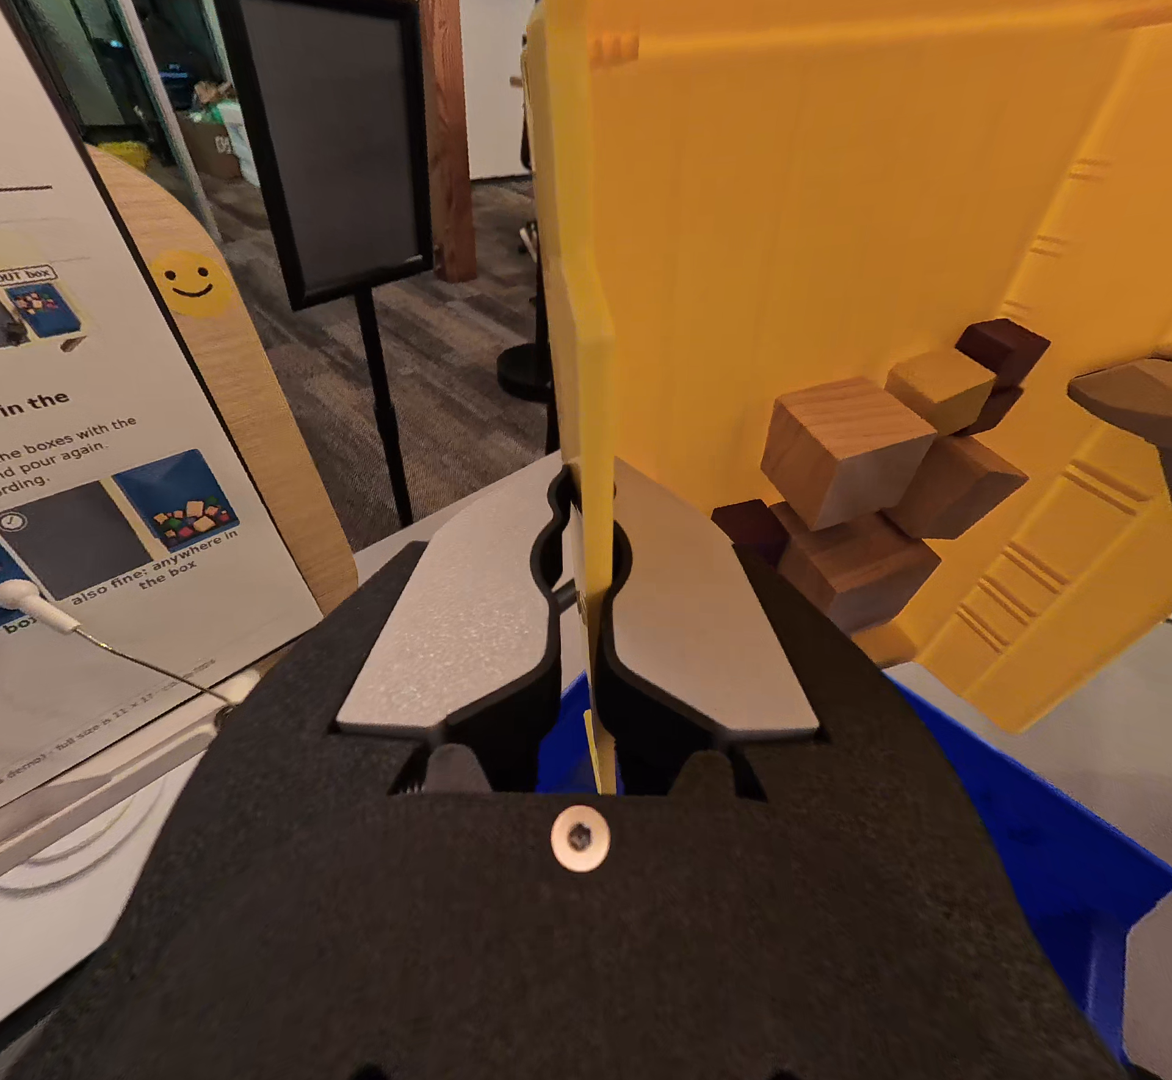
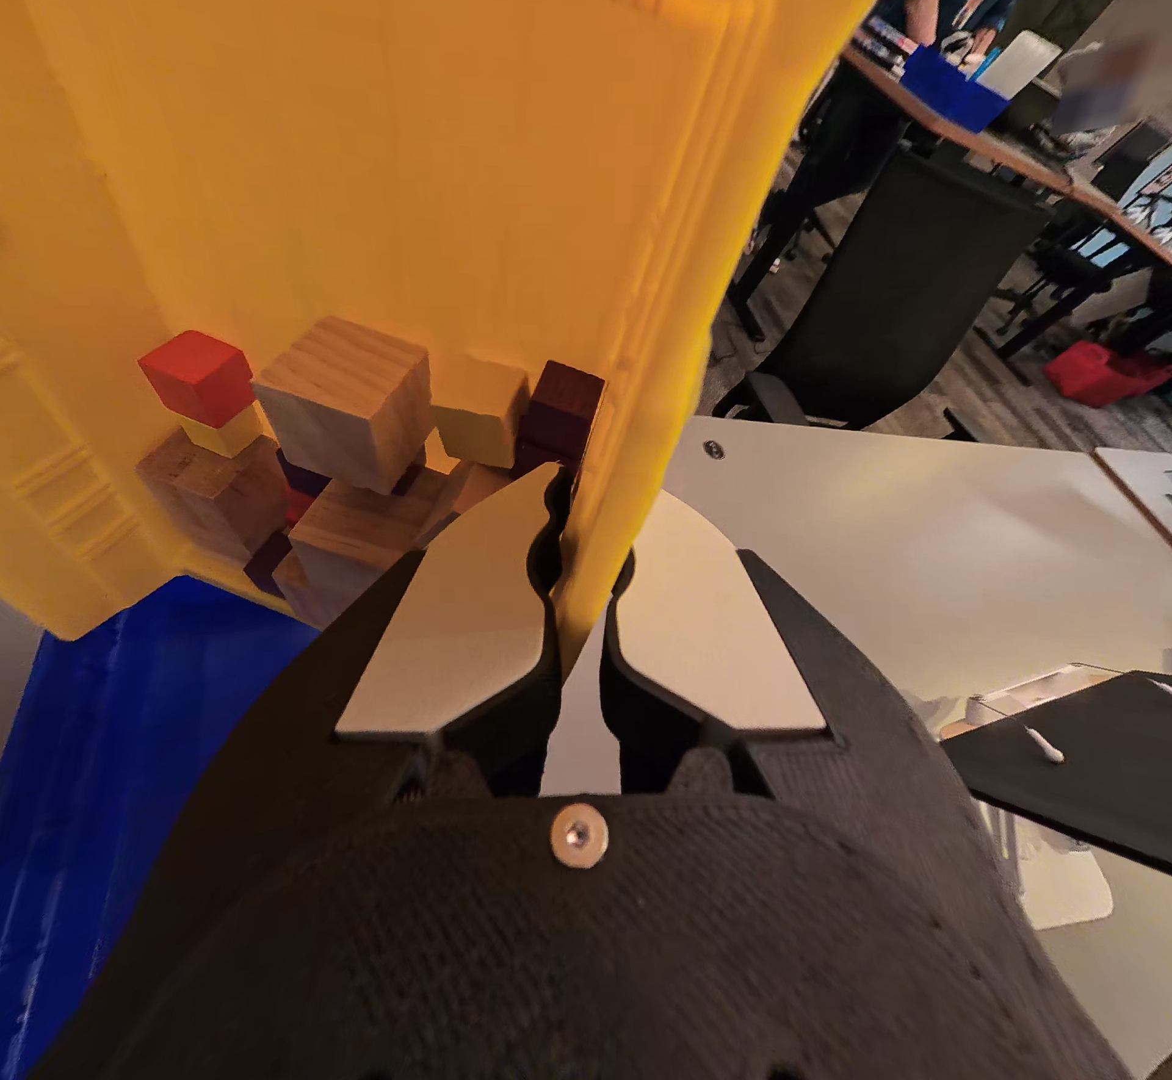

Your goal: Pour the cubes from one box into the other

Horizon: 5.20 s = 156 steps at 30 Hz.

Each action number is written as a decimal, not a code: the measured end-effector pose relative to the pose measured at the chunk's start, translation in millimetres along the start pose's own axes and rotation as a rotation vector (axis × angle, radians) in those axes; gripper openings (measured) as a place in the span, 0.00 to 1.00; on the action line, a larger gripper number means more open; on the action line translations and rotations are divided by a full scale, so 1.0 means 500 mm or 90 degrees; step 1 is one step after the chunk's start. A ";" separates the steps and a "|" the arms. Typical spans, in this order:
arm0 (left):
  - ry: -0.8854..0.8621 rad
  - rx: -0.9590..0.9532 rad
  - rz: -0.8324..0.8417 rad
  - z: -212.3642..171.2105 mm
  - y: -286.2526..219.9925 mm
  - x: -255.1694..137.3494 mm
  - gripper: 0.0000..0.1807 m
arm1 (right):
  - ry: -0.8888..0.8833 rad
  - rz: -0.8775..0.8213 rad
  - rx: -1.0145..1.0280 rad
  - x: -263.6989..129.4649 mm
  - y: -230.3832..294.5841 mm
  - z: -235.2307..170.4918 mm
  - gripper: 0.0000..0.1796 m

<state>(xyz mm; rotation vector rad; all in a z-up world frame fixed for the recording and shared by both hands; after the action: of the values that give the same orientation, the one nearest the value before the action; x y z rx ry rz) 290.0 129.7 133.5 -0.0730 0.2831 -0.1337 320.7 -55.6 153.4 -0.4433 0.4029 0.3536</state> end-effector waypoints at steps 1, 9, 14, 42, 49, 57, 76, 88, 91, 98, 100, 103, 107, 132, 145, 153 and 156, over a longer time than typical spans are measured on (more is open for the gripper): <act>-0.010 -0.003 -0.005 0.000 -0.001 -0.003 0.03 | -0.008 -0.008 -0.005 -0.006 0.000 0.003 0.04; -0.027 -0.031 -0.027 -0.020 -0.001 -0.007 0.03 | -0.012 -0.041 -0.030 -0.025 0.010 -0.001 0.04; 0.006 -0.029 -0.023 -0.043 0.007 0.004 0.03 | 0.020 -0.023 -0.015 -0.007 0.023 -0.029 0.04; -0.051 -0.024 -0.029 -0.010 0.005 -0.006 0.03 | -0.020 -0.054 -0.038 -0.030 0.010 0.006 0.04; -0.043 -0.024 -0.035 -0.008 -0.008 0.000 0.03 | -0.013 -0.047 -0.026 -0.027 -0.001 -0.003 0.04; -0.056 -0.025 -0.040 -0.010 -0.021 0.004 0.03 | -0.022 -0.050 -0.030 -0.029 -0.013 -0.008 0.04; -0.138 -0.022 -0.026 0.033 -0.032 -0.056 0.03 | -0.112 -0.080 -0.057 -0.093 -0.014 0.032 0.04; 0.141 0.065 0.044 0.154 -0.002 -0.223 0.04 | 0.030 0.032 -0.073 -0.216 0.008 0.182 0.05; 0.317 0.013 0.040 0.108 0.050 -0.299 0.06 | 0.115 0.141 -0.086 -0.200 0.094 0.183 0.04; 0.452 -0.070 0.116 -0.046 0.192 -0.390 0.06 | 0.244 0.306 -0.125 -0.127 0.320 0.108 0.04; 0.484 -0.100 0.115 -0.094 0.212 -0.396 0.06 | 0.274 0.318 -0.134 -0.108 0.360 0.082 0.04; 0.569 -0.142 0.115 -0.178 0.235 -0.416 0.06 | 0.332 0.346 -0.161 -0.086 0.422 0.028 0.04; 0.645 -0.196 0.087 -0.257 0.251 -0.439 0.06 | 0.396 0.382 -0.186 -0.068 0.481 -0.030 0.04; 0.449 -0.307 -0.121 -0.255 0.212 -0.470 0.34 | 0.616 0.616 -0.063 -0.038 0.571 -0.171 0.03; 0.115 -0.216 -0.209 -0.159 0.098 -0.669 0.31 | 0.629 0.517 0.021 0.004 0.177 -0.093 0.03; 0.210 -0.245 -0.196 -0.305 0.026 -0.511 0.32 | 0.660 0.446 0.075 0.035 -0.019 -0.163 0.03; 0.248 -0.278 -0.213 -0.344 -0.021 -0.411 0.31 | 0.662 0.406 0.081 0.039 -0.095 -0.174 0.03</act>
<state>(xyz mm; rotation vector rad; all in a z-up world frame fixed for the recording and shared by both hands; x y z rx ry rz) 44.5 139.3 26.1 -0.5324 0.6866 -0.4188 331.2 -132.6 88.6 -0.3352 1.5899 0.6981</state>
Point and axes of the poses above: each gripper's, where its closed fingertips meet, x out along the fingers, z out of its top, y = z × x across the jaws, the point moved 1 cm from there along -x, back along the fingers, and after that the axes turned 7 degrees about y, right-handed, at the moved point
